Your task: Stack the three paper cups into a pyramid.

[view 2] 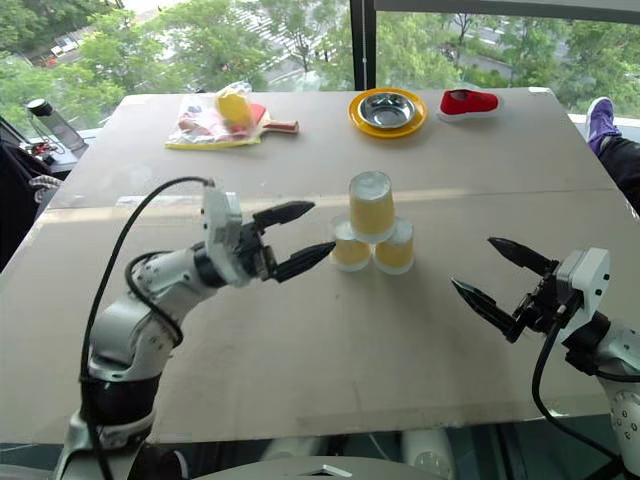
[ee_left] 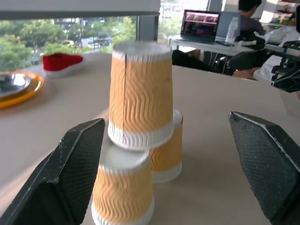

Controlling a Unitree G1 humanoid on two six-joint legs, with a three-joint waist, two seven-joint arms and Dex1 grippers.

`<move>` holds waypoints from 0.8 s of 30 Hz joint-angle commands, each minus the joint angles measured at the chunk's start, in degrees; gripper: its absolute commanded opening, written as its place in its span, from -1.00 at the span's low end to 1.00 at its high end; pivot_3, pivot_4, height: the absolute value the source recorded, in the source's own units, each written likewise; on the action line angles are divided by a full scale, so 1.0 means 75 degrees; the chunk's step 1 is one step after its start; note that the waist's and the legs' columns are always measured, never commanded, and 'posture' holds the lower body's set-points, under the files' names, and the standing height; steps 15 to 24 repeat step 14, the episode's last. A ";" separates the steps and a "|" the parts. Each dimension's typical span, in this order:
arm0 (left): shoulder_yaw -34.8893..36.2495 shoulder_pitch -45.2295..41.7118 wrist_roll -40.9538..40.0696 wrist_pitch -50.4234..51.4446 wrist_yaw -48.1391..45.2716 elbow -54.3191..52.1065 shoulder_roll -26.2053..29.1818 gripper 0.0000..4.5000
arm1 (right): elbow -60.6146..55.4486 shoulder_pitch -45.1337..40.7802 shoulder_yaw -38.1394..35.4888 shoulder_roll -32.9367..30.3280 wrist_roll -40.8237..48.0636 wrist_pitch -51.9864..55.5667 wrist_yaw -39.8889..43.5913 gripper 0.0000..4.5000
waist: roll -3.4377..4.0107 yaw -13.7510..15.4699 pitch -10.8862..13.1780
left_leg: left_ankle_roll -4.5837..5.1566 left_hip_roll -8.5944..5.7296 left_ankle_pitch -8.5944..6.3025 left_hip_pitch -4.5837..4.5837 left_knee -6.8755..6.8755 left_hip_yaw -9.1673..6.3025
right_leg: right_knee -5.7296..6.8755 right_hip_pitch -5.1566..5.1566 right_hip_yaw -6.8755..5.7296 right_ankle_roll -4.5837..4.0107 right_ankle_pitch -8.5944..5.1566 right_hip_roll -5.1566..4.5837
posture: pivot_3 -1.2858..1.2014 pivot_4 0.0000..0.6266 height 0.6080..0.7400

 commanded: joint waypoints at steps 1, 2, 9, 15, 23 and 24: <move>0.0514 0.1254 -0.0214 0.0309 0.0523 -0.0890 0.0115 0.94 | 0.0776 0.0265 -0.0063 0.0137 -0.0514 -0.0734 0.0344 1.00 | 0.0004 0.0005 -0.0002 | 0.0001 0.0000 -0.0001 0.0011 -0.0003 0.0003 | -0.0002 0.0017 0.0003 0.0000 0.0000 -0.0002 | 0.03 -0.52 1.00; 0.0620 0.1684 -0.0132 0.0346 0.0709 -0.1049 0.0134 0.94 | 0.1045 0.0346 -0.0029 0.0172 -0.0697 -0.0924 0.0398 1.00 | 0.0004 0.0020 -0.0002 | 0.0008 0.0000 -0.0006 0.0021 -0.0005 0.0005 | -0.0008 0.0020 0.0006 0.0000 0.0000 -0.0002 | 0.03 -0.52 1.00; 0.0439 0.4697 0.1294 -0.0925 0.0789 -0.1500 0.0362 0.94 | 0.2708 0.0585 0.0459 0.0211 -0.1811 -0.2106 0.0761 1.00 | 0.0033 0.0035 0.0009 | 0.0019 0.0001 -0.0016 0.0025 -0.0015 0.0023 | -0.0013 0.0024 0.0018 0.0000 -0.0001 -0.0004 | 0.03 -0.52 1.00; 0.0136 0.4720 0.1978 -0.1775 0.1049 -0.0758 0.0075 0.94 | 0.2837 0.0626 0.0666 0.0246 -0.1710 -0.2219 0.1045 1.00 | 0.0037 0.0069 0.0007 | 0.0050 0.0004 -0.0035 0.0040 -0.0010 0.0012 | -0.0019 0.0051 0.0000 0.0000 -0.0003 -0.0005 | 0.03 -0.52 1.00; 0.0136 0.4720 0.1978 -0.1775 0.1049 -0.0758 0.0075 0.94 | 0.2837 0.0626 0.0666 0.0246 -0.1710 -0.2219 0.1045 1.00 | 0.0037 0.0069 0.0007 | 0.0050 0.0004 -0.0035 0.0040 -0.0010 0.0012 | -0.0019 0.0051 0.0000 0.0000 -0.0003 -0.0005 | 0.03 -0.52 1.00; 0.0136 0.4720 0.1978 -0.1775 0.1049 -0.0758 0.0075 0.94 | 0.2837 0.0626 0.0666 0.0246 -0.1710 -0.2219 0.1045 1.00 | 0.0037 0.0069 0.0007 | 0.0050 0.0004 -0.0035 0.0040 -0.0010 0.0012 | -0.0019 0.0051 0.0000 0.0000 -0.0003 -0.0005 | 0.03 -0.52 1.00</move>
